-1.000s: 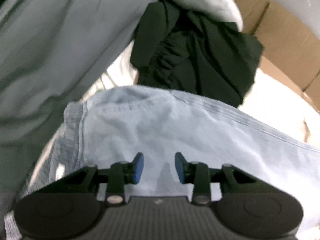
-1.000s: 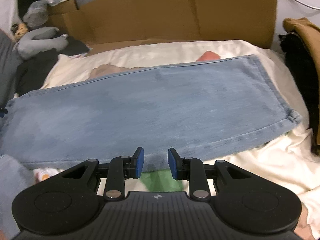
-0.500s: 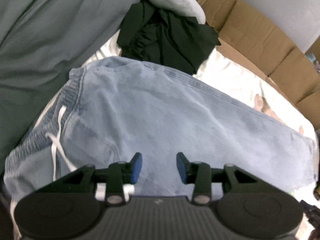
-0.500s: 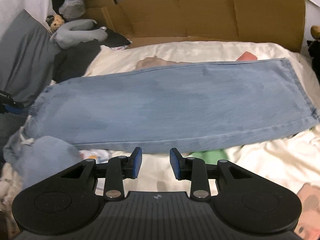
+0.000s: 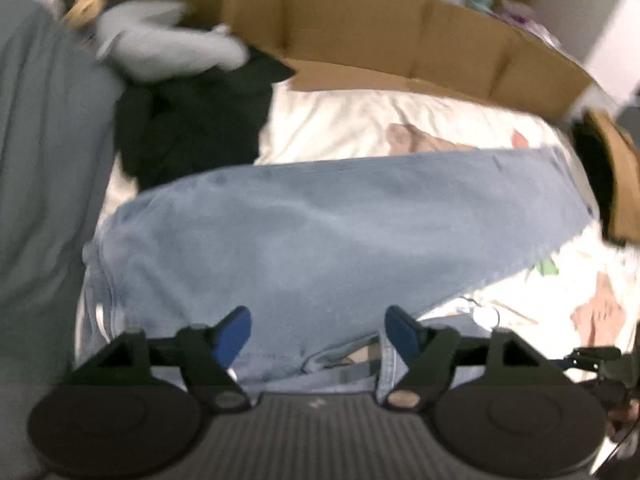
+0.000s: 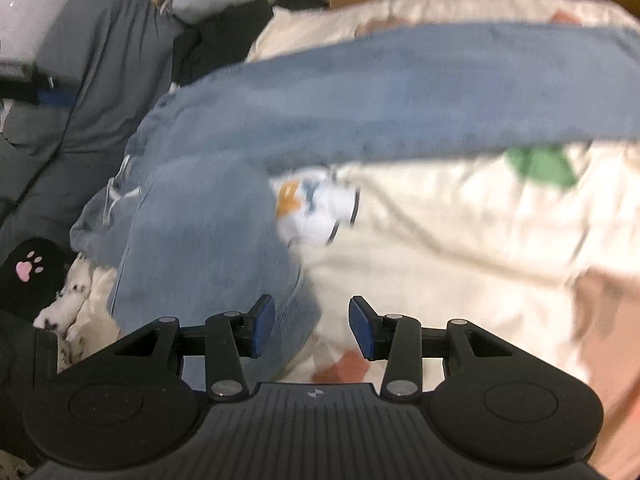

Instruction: Fold clothes

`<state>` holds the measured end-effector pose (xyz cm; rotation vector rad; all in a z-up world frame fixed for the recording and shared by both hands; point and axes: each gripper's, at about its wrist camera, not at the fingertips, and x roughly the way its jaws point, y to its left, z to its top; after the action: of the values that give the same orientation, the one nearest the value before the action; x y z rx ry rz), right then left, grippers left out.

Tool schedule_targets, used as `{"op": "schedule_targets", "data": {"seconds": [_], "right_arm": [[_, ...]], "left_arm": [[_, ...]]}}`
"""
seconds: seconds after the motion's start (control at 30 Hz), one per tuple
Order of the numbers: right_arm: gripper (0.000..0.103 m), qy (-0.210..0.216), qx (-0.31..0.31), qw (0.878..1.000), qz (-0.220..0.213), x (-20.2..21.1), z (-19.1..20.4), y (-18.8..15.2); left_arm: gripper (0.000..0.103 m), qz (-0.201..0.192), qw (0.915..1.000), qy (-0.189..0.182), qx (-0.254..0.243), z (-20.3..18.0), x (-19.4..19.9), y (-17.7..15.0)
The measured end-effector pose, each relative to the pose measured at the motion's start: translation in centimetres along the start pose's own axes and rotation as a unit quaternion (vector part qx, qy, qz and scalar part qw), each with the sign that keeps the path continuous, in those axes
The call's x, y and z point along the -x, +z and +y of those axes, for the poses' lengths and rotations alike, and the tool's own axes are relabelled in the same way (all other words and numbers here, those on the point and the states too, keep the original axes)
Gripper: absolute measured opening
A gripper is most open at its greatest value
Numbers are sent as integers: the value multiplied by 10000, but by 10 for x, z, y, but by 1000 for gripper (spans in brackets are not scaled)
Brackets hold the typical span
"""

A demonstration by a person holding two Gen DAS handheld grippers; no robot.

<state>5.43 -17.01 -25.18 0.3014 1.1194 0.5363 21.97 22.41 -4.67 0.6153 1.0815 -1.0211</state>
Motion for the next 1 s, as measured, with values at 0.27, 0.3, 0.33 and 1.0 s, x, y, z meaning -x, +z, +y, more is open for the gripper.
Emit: {"op": "schedule_targets", "data": {"seconds": [0.27, 0.3, 0.33, 1.0], "right_arm": [[48, 734, -266, 9962, 385, -26, -5, -17], [48, 767, -265, 9959, 410, -28, -6, -18], [49, 800, -265, 9955, 434, -30, -7, -19], [1, 1830, -294, 9797, 764, -63, 20, -50]], "left_arm": [[76, 429, 9984, -141, -351, -43, -30, -2], [76, 451, 9983, -117, -354, -46, -34, -7], [75, 473, 9982, -92, -355, -50, -37, -12], [68, 1145, 9867, -188, 1140, -44, -127, -118]]}}
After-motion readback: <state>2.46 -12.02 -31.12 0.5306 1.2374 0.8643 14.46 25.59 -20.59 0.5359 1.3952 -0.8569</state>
